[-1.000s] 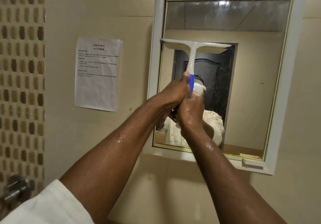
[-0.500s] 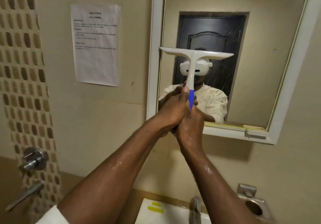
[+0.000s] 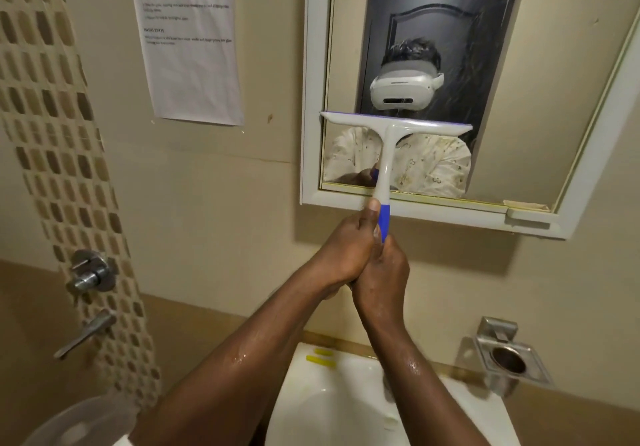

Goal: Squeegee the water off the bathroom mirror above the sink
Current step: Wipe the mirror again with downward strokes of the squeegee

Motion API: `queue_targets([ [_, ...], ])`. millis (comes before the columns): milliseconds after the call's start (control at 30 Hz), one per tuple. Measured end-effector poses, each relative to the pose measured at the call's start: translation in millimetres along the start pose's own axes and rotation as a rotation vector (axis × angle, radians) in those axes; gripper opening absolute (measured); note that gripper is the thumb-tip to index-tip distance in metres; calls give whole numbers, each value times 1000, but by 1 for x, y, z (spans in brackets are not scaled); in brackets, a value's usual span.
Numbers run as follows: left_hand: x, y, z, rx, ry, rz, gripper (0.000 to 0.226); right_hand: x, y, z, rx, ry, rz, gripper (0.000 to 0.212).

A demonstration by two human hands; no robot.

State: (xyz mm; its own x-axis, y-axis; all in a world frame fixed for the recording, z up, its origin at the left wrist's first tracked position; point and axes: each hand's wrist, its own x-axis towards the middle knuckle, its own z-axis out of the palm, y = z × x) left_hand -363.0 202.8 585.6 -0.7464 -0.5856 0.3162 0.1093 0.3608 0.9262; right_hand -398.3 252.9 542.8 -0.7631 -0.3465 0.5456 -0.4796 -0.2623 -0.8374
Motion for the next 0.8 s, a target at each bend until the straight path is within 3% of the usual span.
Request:
queue_targets([
  [800,-49,-61,25,-13,14,-197,54,-61,54,-15,-177,-46,186,36],
])
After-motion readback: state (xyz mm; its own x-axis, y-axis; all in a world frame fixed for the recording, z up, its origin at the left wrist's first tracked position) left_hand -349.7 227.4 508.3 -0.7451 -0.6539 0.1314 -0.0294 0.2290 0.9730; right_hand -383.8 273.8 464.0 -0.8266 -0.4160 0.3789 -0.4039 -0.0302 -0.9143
